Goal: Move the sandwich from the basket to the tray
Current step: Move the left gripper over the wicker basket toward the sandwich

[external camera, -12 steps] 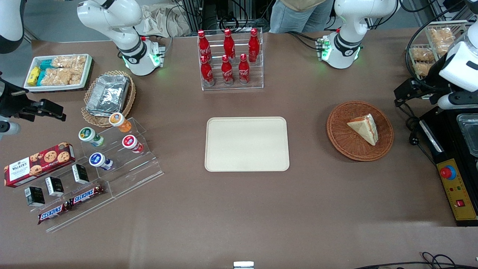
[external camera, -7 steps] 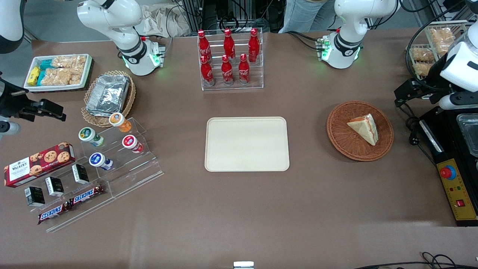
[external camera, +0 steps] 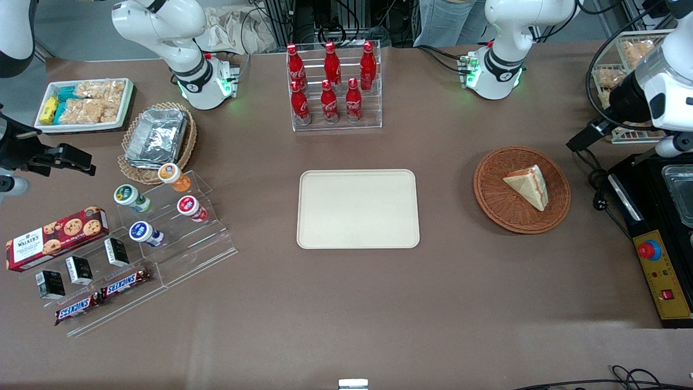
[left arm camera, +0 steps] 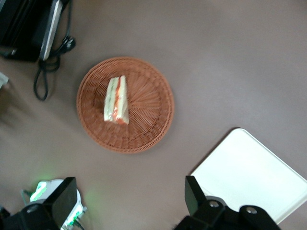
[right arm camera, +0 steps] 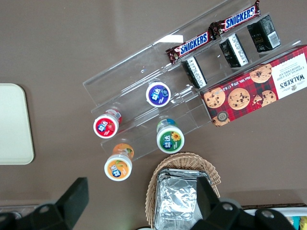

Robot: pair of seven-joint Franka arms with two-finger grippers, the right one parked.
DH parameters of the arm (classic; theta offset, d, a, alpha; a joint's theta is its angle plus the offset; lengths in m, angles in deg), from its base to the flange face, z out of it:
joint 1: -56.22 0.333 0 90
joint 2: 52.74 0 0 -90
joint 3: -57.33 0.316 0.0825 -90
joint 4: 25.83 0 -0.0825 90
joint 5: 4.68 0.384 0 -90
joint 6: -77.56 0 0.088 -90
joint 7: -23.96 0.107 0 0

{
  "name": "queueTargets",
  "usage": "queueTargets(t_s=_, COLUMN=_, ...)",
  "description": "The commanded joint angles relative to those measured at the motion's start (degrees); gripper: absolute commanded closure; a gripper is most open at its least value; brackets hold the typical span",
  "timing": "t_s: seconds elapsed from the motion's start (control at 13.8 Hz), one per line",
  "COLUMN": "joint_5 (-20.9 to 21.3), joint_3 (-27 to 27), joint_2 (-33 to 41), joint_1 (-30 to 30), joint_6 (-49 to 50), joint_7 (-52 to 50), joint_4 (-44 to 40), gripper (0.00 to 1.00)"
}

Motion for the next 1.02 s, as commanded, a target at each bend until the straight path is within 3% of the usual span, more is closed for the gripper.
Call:
queueTargets(t_s=0.0, joint_5=0.81, joint_3=-0.11, joint_2=11.03, joint_1=0.33, joint_6=-4.84, joint_7=-6.84, joint_4=13.33, gripper=0.0)
queueTargets(t_s=0.29, joint_5=0.89, joint_3=-0.02, joint_2=15.63, joint_1=0.5, joint_6=-7.84, joint_7=-10.81, joint_4=20.57, gripper=0.0)
queueTargets(t_s=0.94, joint_5=4.24, joint_3=0.15, joint_2=11.07, joint_1=3.58, joint_6=-21.98, joint_7=-10.81, joint_4=34.37, gripper=0.0)
